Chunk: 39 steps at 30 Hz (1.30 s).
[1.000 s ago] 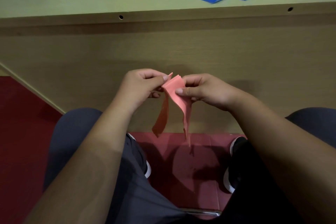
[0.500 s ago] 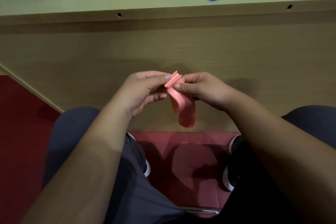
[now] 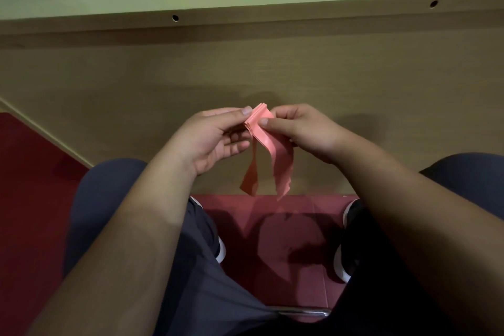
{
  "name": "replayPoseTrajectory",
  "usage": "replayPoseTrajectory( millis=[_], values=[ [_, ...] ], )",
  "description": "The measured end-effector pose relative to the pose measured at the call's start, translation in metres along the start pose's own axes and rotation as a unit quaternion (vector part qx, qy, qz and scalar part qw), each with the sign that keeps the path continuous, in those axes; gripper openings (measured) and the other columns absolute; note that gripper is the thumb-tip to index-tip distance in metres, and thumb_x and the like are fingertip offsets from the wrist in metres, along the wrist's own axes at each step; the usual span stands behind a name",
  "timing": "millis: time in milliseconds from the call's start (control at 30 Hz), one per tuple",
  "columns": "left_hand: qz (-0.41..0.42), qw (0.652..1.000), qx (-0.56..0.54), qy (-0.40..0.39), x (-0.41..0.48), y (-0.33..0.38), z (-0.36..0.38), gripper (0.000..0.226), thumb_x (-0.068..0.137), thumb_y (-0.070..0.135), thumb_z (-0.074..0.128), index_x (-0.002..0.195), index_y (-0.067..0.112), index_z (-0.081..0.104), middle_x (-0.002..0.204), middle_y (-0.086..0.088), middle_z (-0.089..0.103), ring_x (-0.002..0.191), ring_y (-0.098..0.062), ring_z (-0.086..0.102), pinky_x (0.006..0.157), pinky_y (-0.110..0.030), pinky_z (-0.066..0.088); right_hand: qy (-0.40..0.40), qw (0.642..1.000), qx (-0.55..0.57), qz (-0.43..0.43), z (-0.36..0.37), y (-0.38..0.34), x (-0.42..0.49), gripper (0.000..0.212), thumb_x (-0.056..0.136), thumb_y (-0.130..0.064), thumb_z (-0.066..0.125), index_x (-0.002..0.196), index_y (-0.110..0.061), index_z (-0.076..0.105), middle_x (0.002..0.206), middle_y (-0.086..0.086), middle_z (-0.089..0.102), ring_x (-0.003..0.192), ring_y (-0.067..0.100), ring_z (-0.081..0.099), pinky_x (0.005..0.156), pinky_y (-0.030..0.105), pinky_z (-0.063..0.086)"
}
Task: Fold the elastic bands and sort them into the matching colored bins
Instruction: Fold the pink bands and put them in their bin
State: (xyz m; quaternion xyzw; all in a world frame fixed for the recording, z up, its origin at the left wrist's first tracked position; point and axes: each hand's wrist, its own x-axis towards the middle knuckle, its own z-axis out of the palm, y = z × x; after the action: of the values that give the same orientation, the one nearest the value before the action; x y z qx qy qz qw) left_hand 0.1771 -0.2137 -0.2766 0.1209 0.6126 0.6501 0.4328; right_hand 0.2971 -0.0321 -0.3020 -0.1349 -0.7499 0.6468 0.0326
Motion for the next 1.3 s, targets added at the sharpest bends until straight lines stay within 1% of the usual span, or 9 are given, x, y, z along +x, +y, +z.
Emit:
replayPoseTrajectory(
  millis=[133,267,367,433,633,767,900,1033,1300],
  values=[
    [-0.004,1.0,-0.005,0.006,0.0011,-0.0002,0.0011,0.029,0.095,0.022,0.075,0.12,0.008,0.074,0.084,-0.005,0.071,0.073,-0.012,0.066,0.068,-0.026,0.062,-0.011,1.0,0.007,-0.012,-0.001,-0.0004,-0.0003,0.014,0.105,-0.021,0.067,0.102,-0.009,0.074,0.072,-0.007,0.066,0.061,0.004,0.054,0.057,0.017,0.043],
    [-0.024,0.999,-0.036,0.007,0.0017,0.0019,0.0001,0.02,0.095,0.023,0.075,0.114,0.016,0.074,0.083,-0.001,0.071,0.074,-0.011,0.068,0.069,-0.027,0.062,-0.026,0.999,0.001,-0.042,-0.0027,-0.001,-0.0011,0.023,0.106,-0.02,0.066,0.114,0.001,0.071,0.087,-0.001,0.069,0.077,0.01,0.059,0.069,0.022,0.047],
    [-0.03,0.999,-0.032,-0.001,0.0014,0.0026,-0.0004,0.018,0.094,0.024,0.075,0.111,0.018,0.075,0.086,-0.001,0.071,0.075,-0.011,0.069,0.072,-0.027,0.063,-0.021,0.998,-0.005,-0.056,-0.0016,-0.0009,-0.0013,0.021,0.106,-0.02,0.066,0.114,-0.001,0.073,0.095,0.003,0.07,0.088,0.016,0.059,0.081,0.031,0.046],
    [-0.029,0.999,-0.027,-0.005,0.0007,0.0021,0.0002,0.018,0.093,0.024,0.076,0.11,0.017,0.075,0.086,-0.001,0.071,0.076,-0.011,0.07,0.072,-0.027,0.063,-0.017,0.998,-0.013,-0.054,-0.0012,0.0004,-0.0001,0.02,0.106,-0.022,0.067,0.111,-0.004,0.074,0.096,0.005,0.07,0.088,0.017,0.06,0.082,0.034,0.046],
    [-0.011,1.0,-0.011,0.008,0.001,0.0,0.0011,0.037,0.093,0.022,0.078,0.125,0.004,0.074,0.086,-0.006,0.071,0.075,-0.013,0.069,0.071,-0.028,0.063,-0.005,1.0,-0.014,-0.019,-0.0026,0.0019,0.0025,0.027,0.103,-0.028,0.071,0.105,-0.001,0.074,0.088,0.007,0.069,0.081,0.021,0.057,0.073,0.033,0.042],
    [-0.004,1.0,-0.013,0.013,0.001,-0.0004,0.0022,0.036,0.093,0.021,0.078,0.125,0.004,0.075,0.089,-0.007,0.073,0.076,-0.014,0.07,0.075,-0.029,0.063,-0.006,1.0,0.004,-0.012,-0.0028,0.0015,0.0023,0.023,0.103,-0.026,0.071,0.103,-0.004,0.075,0.088,0.008,0.068,0.081,0.022,0.055,0.071,0.033,0.041],
    [-0.004,1.0,-0.011,0.01,0.0009,0.0002,0.0026,0.036,0.093,0.021,0.078,0.125,0.005,0.075,0.09,-0.007,0.074,0.077,-0.015,0.07,0.074,-0.029,0.064,-0.014,1.0,0.016,-0.009,-0.0021,0.0017,0.0033,0.015,0.104,-0.025,0.07,0.101,-0.012,0.076,0.085,0.005,0.069,0.077,0.02,0.056,0.066,0.029,0.043],
    [-0.001,1.0,-0.009,0.009,-0.0006,0.0005,0.0025,0.032,0.094,0.021,0.077,0.122,0.006,0.076,0.09,-0.007,0.075,0.077,-0.014,0.071,0.075,-0.029,0.064,-0.014,1.0,0.015,-0.006,-0.0025,0.0027,0.0045,0.021,0.104,-0.024,0.069,0.107,-0.004,0.075,0.087,0.006,0.069,0.077,0.018,0.058,0.067,0.027,0.045],
    [0.026,0.999,0.032,0.001,-0.0049,0.0016,0.0021,0.025,0.095,0.022,0.076,0.115,0.007,0.079,0.092,-0.007,0.077,0.08,-0.013,0.071,0.079,-0.03,0.063,-0.02,1.0,0.023,0.001,-0.0011,-0.0009,0.0021,0.015,0.105,-0.022,0.067,0.105,-0.01,0.075,0.078,0.001,0.068,0.066,0.009,0.058,0.06,0.02,0.046]
  ],
)
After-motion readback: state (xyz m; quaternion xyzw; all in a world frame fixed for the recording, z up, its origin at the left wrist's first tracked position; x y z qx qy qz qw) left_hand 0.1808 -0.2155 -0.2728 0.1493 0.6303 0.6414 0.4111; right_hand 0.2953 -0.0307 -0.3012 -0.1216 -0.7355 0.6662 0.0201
